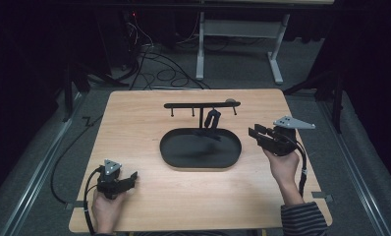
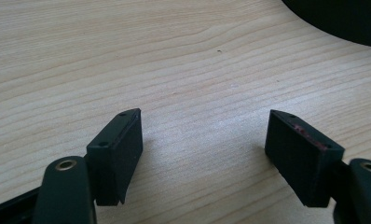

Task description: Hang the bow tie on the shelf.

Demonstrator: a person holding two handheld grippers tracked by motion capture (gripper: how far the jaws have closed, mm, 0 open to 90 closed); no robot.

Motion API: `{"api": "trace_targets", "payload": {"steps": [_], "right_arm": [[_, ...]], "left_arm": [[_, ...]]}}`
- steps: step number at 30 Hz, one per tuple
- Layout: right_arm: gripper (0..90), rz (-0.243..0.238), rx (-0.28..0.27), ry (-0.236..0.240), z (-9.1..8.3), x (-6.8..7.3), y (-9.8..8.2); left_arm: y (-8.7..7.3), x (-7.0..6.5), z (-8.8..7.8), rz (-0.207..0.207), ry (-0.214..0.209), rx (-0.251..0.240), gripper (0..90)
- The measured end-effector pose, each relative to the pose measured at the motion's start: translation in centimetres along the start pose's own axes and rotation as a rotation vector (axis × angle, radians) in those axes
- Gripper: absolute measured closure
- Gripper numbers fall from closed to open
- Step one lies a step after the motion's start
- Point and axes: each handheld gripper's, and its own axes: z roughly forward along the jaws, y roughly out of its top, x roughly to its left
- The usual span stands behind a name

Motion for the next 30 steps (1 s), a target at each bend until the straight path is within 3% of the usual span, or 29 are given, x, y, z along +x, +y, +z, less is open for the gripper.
{"api": "trace_targets", "payload": {"steps": [30], "right_arm": [[65.7, 0.040, -0.023, -0.008, -2.6, -0.7, -2.5]], "left_arm": [[0.0, 0.0, 0.0, 0.000, 0.001, 0.001, 28.0]]}}
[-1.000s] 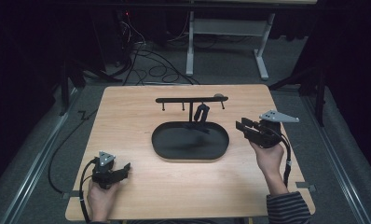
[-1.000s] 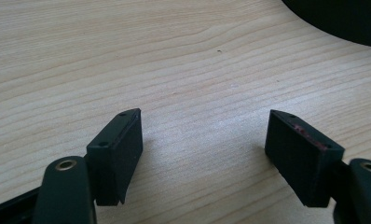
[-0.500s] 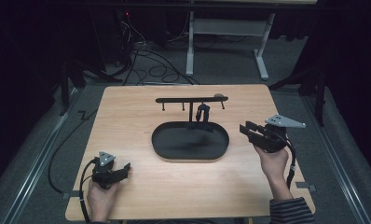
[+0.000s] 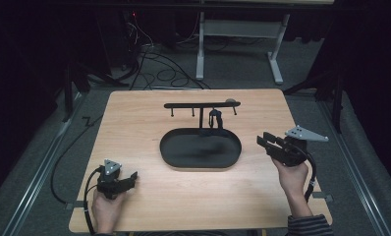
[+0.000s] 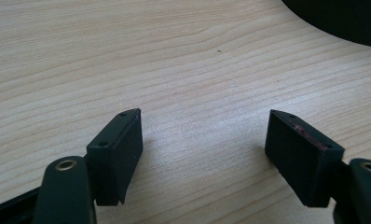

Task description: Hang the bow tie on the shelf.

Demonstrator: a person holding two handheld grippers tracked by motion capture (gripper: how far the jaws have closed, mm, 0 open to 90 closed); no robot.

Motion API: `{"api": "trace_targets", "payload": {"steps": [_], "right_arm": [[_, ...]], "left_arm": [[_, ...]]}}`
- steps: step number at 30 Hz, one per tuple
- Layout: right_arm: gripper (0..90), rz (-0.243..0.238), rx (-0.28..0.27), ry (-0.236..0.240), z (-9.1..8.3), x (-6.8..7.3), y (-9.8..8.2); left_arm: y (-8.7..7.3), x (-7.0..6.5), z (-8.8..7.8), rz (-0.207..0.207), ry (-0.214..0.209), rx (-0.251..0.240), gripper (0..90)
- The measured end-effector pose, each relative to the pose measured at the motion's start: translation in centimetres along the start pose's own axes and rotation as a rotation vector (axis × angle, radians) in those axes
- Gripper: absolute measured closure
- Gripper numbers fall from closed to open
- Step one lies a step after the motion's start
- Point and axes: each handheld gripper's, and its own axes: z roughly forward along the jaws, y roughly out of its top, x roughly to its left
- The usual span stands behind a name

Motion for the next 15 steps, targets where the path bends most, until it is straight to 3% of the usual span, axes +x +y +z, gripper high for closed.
{"api": "trace_targets", "payload": {"steps": [15], "right_arm": [[65.3, 0.030, 0.002, -0.001, -0.6, -0.4, -1.4]], "left_arm": [[0.0, 0.0, 0.0, 0.000, 0.000, -0.001, 28.0]]}}
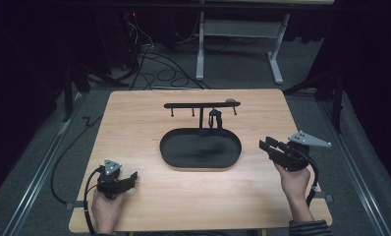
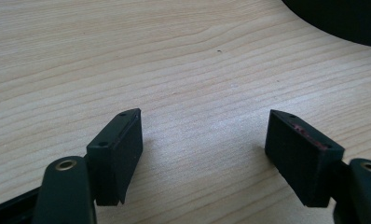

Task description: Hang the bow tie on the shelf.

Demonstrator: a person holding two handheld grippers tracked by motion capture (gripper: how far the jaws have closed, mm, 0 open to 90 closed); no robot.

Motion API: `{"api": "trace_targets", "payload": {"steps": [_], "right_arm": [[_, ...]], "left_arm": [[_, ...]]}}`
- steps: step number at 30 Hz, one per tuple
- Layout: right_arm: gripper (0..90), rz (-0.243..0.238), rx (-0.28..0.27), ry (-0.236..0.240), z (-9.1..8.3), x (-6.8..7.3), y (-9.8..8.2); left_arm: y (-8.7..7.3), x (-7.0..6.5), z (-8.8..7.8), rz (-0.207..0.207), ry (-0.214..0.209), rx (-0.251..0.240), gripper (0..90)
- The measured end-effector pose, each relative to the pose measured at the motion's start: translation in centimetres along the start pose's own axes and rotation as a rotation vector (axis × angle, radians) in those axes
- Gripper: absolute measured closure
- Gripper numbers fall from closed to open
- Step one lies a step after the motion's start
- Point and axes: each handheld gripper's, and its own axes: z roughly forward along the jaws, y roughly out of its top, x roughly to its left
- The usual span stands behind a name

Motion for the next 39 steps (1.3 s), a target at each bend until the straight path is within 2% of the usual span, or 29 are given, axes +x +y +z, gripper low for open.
{"api": "trace_targets", "payload": {"steps": [18, 39], "right_arm": [[65.0, 0.028, 0.001, -0.002, -0.5, -0.5, -1.6], [64.8, 0.049, 0.034, -0.001, 0.1, -0.6, -3.6]], "left_arm": [[0.0, 0.0, 0.0, 0.000, 0.001, 0.001, 28.0], [0.0, 0.0, 0.0, 0.001, 0.001, 0.001, 28.0]]}}
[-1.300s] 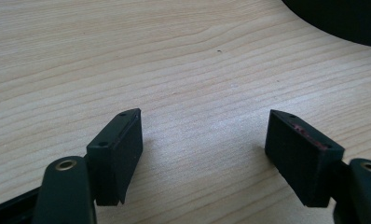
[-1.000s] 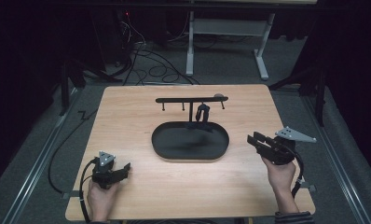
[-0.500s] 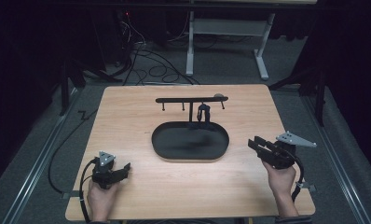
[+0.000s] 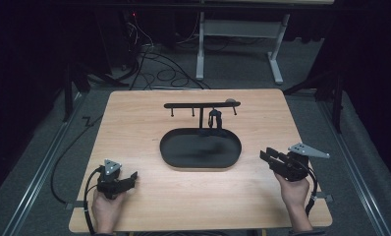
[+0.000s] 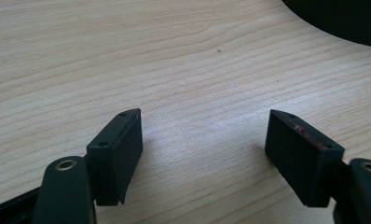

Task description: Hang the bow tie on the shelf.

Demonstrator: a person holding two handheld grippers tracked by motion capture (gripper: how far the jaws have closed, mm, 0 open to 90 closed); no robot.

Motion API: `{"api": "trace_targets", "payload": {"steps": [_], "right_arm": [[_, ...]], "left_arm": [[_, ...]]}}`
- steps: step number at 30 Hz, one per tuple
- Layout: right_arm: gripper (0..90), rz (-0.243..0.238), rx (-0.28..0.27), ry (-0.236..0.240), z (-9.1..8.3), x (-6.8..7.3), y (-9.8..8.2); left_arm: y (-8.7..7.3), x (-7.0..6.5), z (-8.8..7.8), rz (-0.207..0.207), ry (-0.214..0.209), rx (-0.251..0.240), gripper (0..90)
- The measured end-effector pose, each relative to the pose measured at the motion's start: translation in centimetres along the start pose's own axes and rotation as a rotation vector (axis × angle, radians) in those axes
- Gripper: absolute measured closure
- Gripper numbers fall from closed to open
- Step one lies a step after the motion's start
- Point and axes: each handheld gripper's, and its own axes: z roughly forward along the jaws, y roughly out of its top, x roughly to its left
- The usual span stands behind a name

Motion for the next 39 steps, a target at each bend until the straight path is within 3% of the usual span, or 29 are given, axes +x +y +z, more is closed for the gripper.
{"api": "trace_targets", "payload": {"steps": [10, 39], "right_arm": [[64.6, 0.016, 0.026, 0.006, 0.7, 0.1, -0.9], [64.1, 0.003, 0.102, -0.009, 3.0, 0.1, -2.6]], "left_arm": [[0.0, 0.0, 0.0, 0.000, 0.000, 0.000, 28.0], [0.0, 0.0, 0.0, 0.000, 0.000, 0.000, 28.0]]}}
